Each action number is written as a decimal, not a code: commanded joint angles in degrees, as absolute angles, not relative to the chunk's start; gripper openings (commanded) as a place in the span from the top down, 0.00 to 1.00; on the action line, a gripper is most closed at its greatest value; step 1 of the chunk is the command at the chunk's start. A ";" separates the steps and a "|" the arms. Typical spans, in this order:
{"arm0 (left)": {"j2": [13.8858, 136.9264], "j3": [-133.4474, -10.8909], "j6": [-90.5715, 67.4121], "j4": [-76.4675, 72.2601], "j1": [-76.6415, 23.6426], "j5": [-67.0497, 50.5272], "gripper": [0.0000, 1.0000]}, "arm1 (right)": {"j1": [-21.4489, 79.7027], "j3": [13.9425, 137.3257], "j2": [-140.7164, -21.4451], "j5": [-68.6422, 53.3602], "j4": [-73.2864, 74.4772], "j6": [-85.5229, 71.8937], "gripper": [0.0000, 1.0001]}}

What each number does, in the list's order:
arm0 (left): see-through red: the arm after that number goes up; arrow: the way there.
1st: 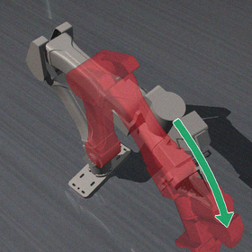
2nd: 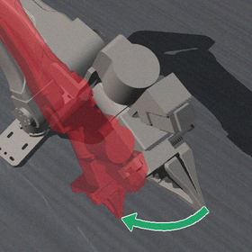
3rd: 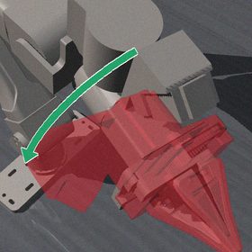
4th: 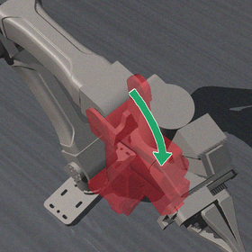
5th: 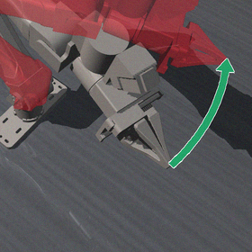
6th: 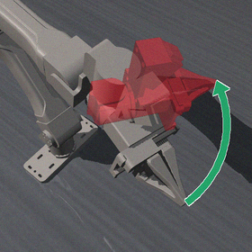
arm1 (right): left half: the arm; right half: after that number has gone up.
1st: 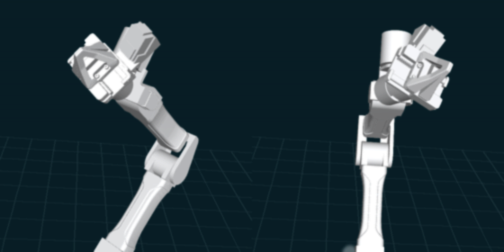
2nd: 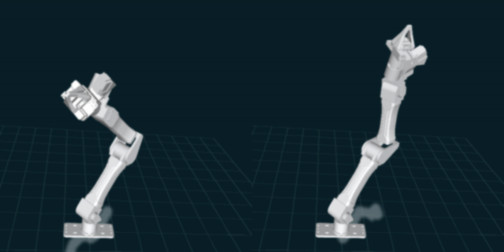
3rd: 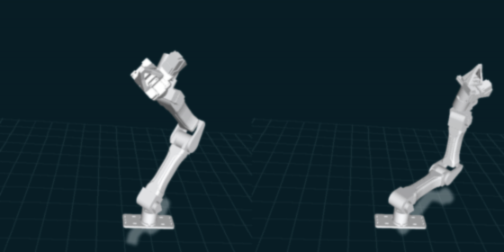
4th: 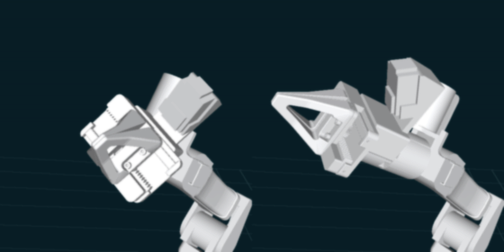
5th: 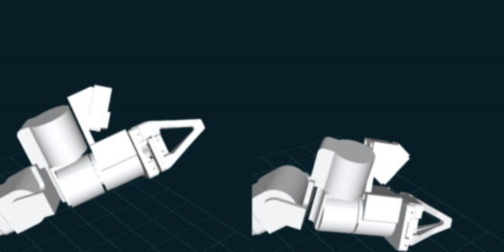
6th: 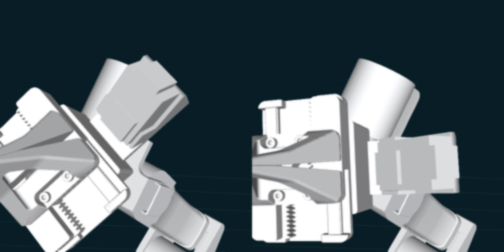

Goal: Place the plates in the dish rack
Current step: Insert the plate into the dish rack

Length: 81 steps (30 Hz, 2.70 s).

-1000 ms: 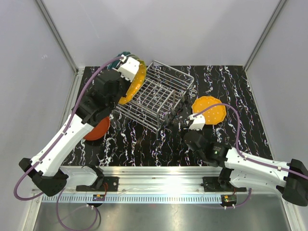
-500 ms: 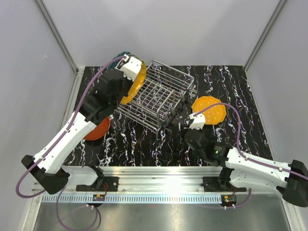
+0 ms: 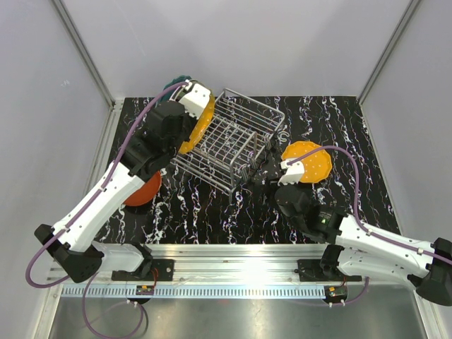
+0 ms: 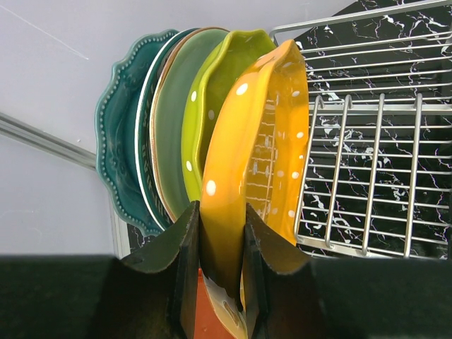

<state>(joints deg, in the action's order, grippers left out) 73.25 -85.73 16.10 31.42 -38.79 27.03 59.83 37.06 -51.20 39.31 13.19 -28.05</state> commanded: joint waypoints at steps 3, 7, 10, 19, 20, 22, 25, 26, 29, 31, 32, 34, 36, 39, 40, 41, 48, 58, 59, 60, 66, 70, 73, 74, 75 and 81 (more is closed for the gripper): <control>72.33 -88.07 17.49 21.36 -38.50 31.73 0.80 | 59.15 38.85 -50.19 38.32 13.01 -27.51 0.43; 72.68 -88.59 17.67 21.80 -38.50 32.52 0.78 | 59.15 40.69 -49.40 38.14 13.10 -27.07 0.43; 73.30 -89.12 17.58 22.32 -38.50 33.22 0.77 | 58.63 43.67 -49.39 36.75 9.69 -24.27 0.46; 75.15 -90.35 17.31 23.11 -38.50 34.98 0.74 | 49.41 60.72 -65.11 16.55 1.33 -23.90 0.51; 75.06 -90.26 17.31 23.12 -38.50 35.07 0.74 | 47.83 63.52 -68.17 14.78 0.62 -24.69 0.52; 75.23 -90.26 17.23 23.03 -38.50 34.98 0.74 | 46.15 66.34 -71.61 10.23 -1.39 -25.48 0.55; 75.76 -90.61 17.23 23.29 -38.50 35.15 0.72 | 44.04 71.53 -77.42 5.47 -2.80 -27.15 0.57; 75.85 -90.79 17.31 23.38 -38.50 35.24 0.71 | 43.51 73.63 -80.13 4.23 -3.07 -28.20 0.59; 76.20 -90.97 17.66 23.47 -38.50 35.95 0.69 | 41.93 76.89 -84.44 0.53 -4.74 -29.96 0.60; 76.29 -90.88 17.84 23.55 -38.50 36.12 0.68 | 41.40 78.48 -86.04 -1.39 -5.36 -30.41 0.60; 76.20 -90.88 17.84 23.47 -38.50 36.38 0.67 | 41.40 79.88 -87.52 -2.02 -5.45 -30.67 0.60; 76.29 -90.62 17.84 23.29 -38.50 36.47 0.65 | 41.13 81.20 -88.85 -3.51 -5.71 -31.37 0.61; 76.20 -90.44 17.84 23.20 -38.50 36.47 0.61 | 41.13 83.05 -90.70 -4.48 -6.06 -31.82 0.61; 76.55 -90.18 17.84 23.03 -38.50 36.39 0.57 | 41.13 85.34 -92.81 -5.53 -5.98 -32.25 0.61; 76.64 -90.26 17.67 22.85 -38.50 36.47 0.55 | 41.13 85.86 -93.33 -5.71 -5.98 -32.26 0.61; 76.64 -90.26 17.58 22.94 -38.50 36.39 0.54 | 41.05 86.74 -94.38 -5.80 -5.89 -32.43 0.61; 76.47 -90.26 16.35 22.94 -38.50 35.77 0.43 | 40.87 89.12 -97.56 -6.42 -5.89 -32.96 0.61; 72.34 -86.75 12.48 23.47 -38.50 31.64 0.68 | 39.46 90.88 -99.31 -6.06 -5.27 -32.87 0.63; 72.33 -86.49 12.22 23.55 -38.50 31.64 0.70 | 39.46 90.97 -99.40 -6.15 -5.19 -32.96 0.63; 72.51 -86.14 11.87 23.64 -38.50 31.55 0.71 | 39.29 91.14 -99.32 -6.15 -5.27 -32.96 0.63; 73.74 -85.61 11.34 23.47 -38.50 31.03 0.73 | 39.11 92.02 -100.19 -6.15 -5.10 -32.96 0.64; 74.79 -86.92 11.34 23.29 -38.58 30.94 0.73 | 38.76 92.72 -101.07 -6.15 -5.01 -32.87 0.64; 75.76 -88.33 11.69 23.29 -38.50 30.94 0.73 | 38.32 93.51 -101.95 -6.33 -4.66 -32.96 0.64; 76.37 -88.68 11.86 23.29 -38.50 30.85 0.73 | 38.23 93.60 -102.13 -6.15 -4.57 -32.96 0.64; 76.72 -89.38 11.87 23.29 -38.50 30.85 0.73 | 37.97 93.78 -102.30 -5.98 -4.40 -33.05 0.64; 78.57 -91.14 11.60 23.29 -38.50 29.62 0.67 | 37.00 94.13 -103.53 -5.45 -4.31 -33.92 0.66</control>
